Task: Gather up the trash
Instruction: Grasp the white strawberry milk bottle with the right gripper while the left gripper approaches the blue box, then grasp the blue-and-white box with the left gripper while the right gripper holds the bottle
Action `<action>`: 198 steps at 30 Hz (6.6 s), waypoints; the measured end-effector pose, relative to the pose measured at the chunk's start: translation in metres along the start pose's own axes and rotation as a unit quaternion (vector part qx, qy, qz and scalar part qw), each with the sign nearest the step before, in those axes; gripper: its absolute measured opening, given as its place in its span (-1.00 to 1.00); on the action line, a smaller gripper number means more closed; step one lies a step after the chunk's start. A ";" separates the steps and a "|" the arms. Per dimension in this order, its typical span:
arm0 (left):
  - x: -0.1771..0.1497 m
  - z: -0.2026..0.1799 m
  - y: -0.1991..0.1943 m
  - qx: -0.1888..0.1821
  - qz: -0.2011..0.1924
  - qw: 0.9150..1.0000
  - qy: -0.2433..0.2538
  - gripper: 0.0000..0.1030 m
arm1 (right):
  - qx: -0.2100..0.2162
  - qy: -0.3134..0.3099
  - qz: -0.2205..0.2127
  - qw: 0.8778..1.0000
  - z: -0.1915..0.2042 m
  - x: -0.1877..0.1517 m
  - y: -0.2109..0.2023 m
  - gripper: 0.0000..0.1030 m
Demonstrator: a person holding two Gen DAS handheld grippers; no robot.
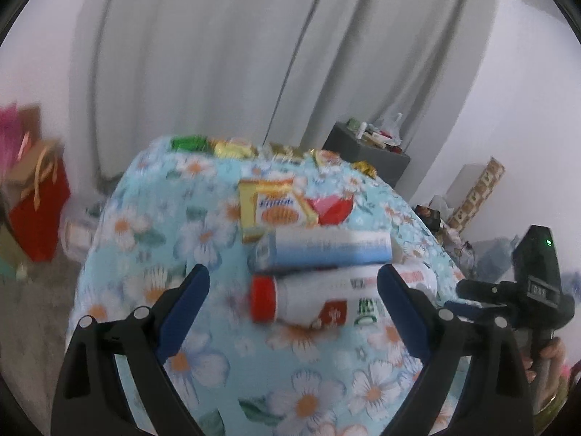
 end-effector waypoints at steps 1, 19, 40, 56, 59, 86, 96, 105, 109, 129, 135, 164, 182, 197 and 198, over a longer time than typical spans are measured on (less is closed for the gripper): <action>0.003 -0.003 0.001 0.003 -0.002 1.000 0.015 0.73 | 0.017 0.022 0.013 1.000 -0.002 -0.002 0.007 0.62; 0.020 -0.028 0.091 0.093 0.070 0.960 0.256 0.30 | 0.109 0.210 0.023 0.971 -0.003 0.017 0.071 0.38; -0.061 -0.107 0.035 -0.084 0.188 0.954 0.218 -0.86 | 0.099 0.139 0.047 0.984 -0.055 -0.013 -0.027 0.34; -0.022 -0.113 0.033 -0.086 0.125 0.974 0.169 0.28 | 0.042 0.247 -0.072 0.965 -0.115 0.020 -0.069 0.73; -0.016 -0.105 0.046 -0.079 0.124 0.975 0.168 0.47 | 0.051 0.261 -0.078 0.961 -0.111 0.001 -0.071 0.73; -0.015 -0.093 0.106 -0.058 0.173 0.975 0.128 0.83 | 0.069 0.098 0.144 0.982 -0.065 0.004 -0.009 0.15; -0.014 -0.099 0.126 0.024 0.175 0.969 0.172 0.85 | 0.038 0.066 0.141 0.987 -0.076 -0.009 -0.030 0.18; -0.021 -0.092 0.123 0.017 0.197 0.968 0.156 0.52 | 0.035 0.072 0.116 0.990 -0.067 -0.036 -0.057 0.16; -0.032 -0.096 0.106 -0.011 0.208 0.969 0.134 0.52 | 0.036 0.061 0.117 0.991 -0.070 -0.038 -0.071 0.16; -0.087 -0.139 0.079 -0.050 0.250 0.959 0.122 0.58 | -0.018 0.056 0.083 0.995 -0.069 -0.053 -0.092 0.34; -0.087 -0.140 0.088 -0.031 0.238 0.963 0.127 0.53 | -0.016 0.084 0.041 0.996 -0.077 -0.057 -0.094 0.34; -0.088 -0.158 0.078 -0.011 0.194 0.967 0.165 0.48 | -0.003 0.105 0.003 0.994 -0.088 -0.074 -0.126 0.15; -0.083 -0.148 0.079 0.000 0.187 0.970 0.157 0.46 | -0.049 0.069 0.010 0.996 -0.070 -0.085 -0.120 0.35; -0.080 -0.146 0.074 0.003 0.178 0.972 0.156 0.46 | -0.046 0.082 0.006 0.996 -0.078 -0.084 -0.119 0.18; -0.080 -0.146 0.073 0.003 0.177 0.972 0.156 0.46 | -0.043 0.084 0.006 0.996 -0.079 -0.084 -0.120 0.18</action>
Point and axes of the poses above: each gripper's, at about its wrist camera, not at the fingertips, and y roughly the way its jaws point, z to its left, x to its top, the point moved 6 cm from there along y, roughly the way its jaws point, and after that the axes turned 7 degrees about z, right-handed, at the moved point
